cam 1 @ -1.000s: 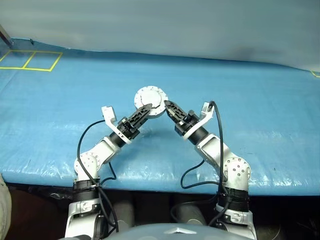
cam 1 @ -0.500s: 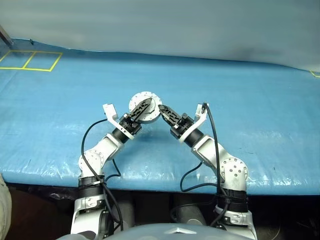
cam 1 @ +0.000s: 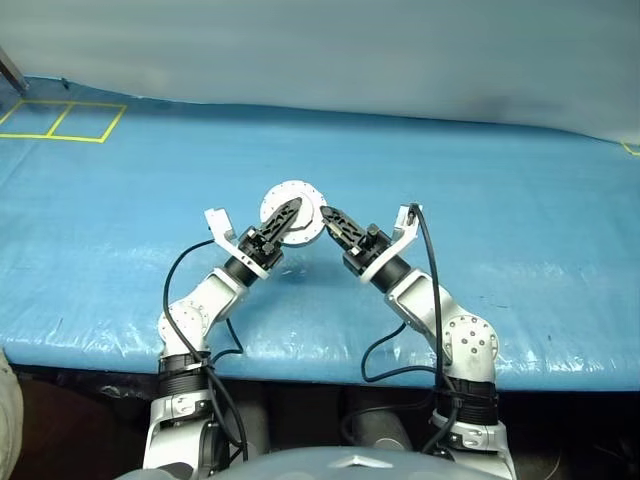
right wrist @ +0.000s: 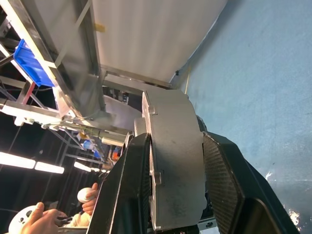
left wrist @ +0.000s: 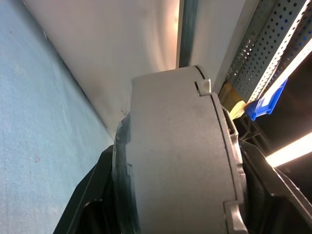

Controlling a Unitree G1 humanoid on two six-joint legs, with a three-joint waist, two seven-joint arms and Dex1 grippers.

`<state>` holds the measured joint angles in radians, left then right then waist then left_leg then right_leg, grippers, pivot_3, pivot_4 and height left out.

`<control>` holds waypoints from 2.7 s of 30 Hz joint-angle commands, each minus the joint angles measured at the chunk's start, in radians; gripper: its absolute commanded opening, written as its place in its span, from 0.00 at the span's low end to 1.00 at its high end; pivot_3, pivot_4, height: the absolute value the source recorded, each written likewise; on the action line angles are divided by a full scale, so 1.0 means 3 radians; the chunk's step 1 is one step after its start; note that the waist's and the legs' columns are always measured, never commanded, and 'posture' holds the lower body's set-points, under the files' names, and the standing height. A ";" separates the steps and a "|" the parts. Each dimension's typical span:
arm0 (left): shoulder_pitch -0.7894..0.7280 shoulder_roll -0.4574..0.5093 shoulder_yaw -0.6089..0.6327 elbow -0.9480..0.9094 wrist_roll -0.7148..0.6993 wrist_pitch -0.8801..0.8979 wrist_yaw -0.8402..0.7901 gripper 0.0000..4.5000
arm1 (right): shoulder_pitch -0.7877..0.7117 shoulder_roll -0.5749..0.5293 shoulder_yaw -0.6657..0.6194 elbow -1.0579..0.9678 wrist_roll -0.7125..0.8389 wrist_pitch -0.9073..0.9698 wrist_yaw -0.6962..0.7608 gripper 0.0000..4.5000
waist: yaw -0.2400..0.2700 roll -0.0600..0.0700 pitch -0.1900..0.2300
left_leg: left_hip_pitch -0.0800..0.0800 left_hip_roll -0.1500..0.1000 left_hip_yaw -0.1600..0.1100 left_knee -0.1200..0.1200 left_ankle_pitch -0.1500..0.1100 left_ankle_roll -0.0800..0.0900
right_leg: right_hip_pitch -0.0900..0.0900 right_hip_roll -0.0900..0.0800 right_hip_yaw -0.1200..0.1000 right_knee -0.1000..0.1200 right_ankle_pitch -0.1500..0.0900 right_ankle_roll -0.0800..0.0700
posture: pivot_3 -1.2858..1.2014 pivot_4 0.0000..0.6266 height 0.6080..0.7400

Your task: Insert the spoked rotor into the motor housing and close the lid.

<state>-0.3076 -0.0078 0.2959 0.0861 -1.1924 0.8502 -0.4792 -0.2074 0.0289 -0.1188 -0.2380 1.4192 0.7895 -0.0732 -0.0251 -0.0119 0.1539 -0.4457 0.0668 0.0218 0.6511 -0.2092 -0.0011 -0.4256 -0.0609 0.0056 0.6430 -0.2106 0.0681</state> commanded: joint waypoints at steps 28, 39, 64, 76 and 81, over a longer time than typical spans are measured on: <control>-0.0243 0.0117 0.0364 0.0383 0.1665 -0.1928 0.1042 0.58 | 0.0018 -0.0351 0.0391 -0.0321 -0.1504 -0.0424 0.0715 0.70 | 0.0034 -0.0003 -0.0001 | 0.0000 -0.0004 0.0004 0.0002 0.0001 -0.0001 | 0.0001 0.0005 0.0014 -0.0002 0.0003 0.0005 | 0.52 0.24 1.00; -0.0346 0.0354 0.0396 0.0549 0.2051 -0.2139 0.1164 0.99 | 0.0003 -0.0318 0.0405 -0.0312 -0.1589 -0.0396 0.0755 0.70 | 0.0039 -0.0005 -0.0001 | 0.0001 -0.0006 0.0004 0.0006 0.0002 -0.0002 | 0.0002 0.0005 0.0018 0.0001 0.0005 0.0008 | 0.52 0.24 1.00; 0.0137 0.1225 -0.0787 -0.0627 0.2331 -0.2309 -0.0714 0.99 | 0.0168 -0.1190 0.0588 -0.0287 -0.2972 -0.1060 0.1529 0.70 | 0.0043 -0.0006 -0.0003 | 0.0007 -0.0011 0.0006 0.0010 0.0004 -0.0004 | 0.0011 0.0003 0.0026 0.0000 0.0001 0.0000 | 0.52 0.24 1.00; 0.0205 0.1670 -0.1560 -0.0446 0.2995 -0.2572 -0.1506 1.00 | 0.0285 -0.1791 0.0583 0.0043 -0.3505 -0.1350 0.2064 0.96 | 0.0038 -0.0004 -0.0001 | 0.0050 -0.0009 0.0012 -0.0001 0.0005 -0.0003 | 0.0040 0.0004 0.0032 0.0000 -0.0017 -0.0005 | 0.52 0.24 1.00; 0.0226 0.1631 -0.1523 -0.0382 0.2944 -0.2590 -0.1610 1.00 | 0.0268 -0.1720 0.0595 0.0041 -0.3612 -0.1342 0.2064 0.98 | 0.0048 -0.0005 -0.0001 | 0.0048 -0.0009 0.0012 -0.0002 0.0005 -0.0003 | 0.0038 0.0004 0.0033 0.0001 -0.0017 -0.0004 | 0.52 0.24 1.00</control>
<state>-0.2436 0.4818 -0.1734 -0.0274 -0.3033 0.0965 -0.9501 -0.1145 -0.4965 0.0724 -0.2018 0.3369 0.4042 0.5451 -0.0106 -0.0133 0.1536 -0.4313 0.0639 0.0255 0.6505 -0.2079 -0.0019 -0.4141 -0.0596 0.0155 0.6431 -0.2158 0.0668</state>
